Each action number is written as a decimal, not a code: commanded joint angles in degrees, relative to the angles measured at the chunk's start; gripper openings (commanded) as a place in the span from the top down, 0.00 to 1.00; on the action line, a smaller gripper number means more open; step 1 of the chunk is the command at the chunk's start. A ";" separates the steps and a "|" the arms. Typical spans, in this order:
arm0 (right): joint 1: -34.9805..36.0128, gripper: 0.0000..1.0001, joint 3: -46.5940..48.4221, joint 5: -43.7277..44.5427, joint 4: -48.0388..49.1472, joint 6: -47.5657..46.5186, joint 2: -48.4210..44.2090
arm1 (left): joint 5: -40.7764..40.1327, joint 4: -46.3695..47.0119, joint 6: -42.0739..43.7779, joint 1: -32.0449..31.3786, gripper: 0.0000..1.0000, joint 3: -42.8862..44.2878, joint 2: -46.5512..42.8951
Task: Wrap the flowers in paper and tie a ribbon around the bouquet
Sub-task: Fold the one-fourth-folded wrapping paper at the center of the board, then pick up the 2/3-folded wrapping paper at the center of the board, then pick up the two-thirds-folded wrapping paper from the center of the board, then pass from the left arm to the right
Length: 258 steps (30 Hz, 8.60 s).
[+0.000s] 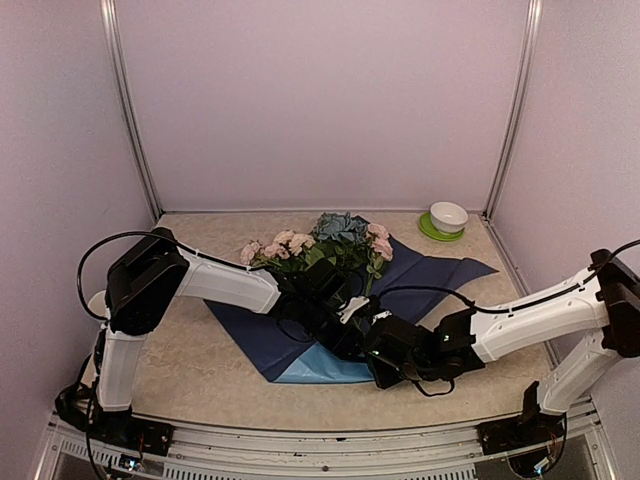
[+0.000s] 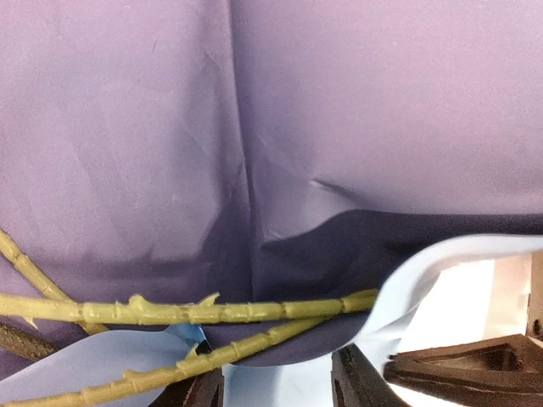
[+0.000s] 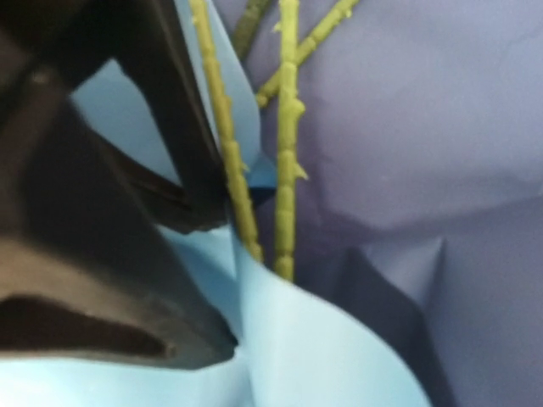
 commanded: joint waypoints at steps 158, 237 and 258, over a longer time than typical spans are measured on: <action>8.07 1.00 -1.77 1.02 -1.73 -12.46 5.57 | -23.50 37.96 -11.43 12.55 1.00 -34.15 -23.97; -28.63 0.28 -5.74 -30.60 -5.67 -12.57 -23.40 | -15.84 25.38 -6.41 -1.31 1.00 -9.47 -17.37; 6.89 0.18 -18.67 -11.66 12.88 6.72 -24.39 | -13.48 21.30 -10.94 -2.57 1.00 4.64 -5.47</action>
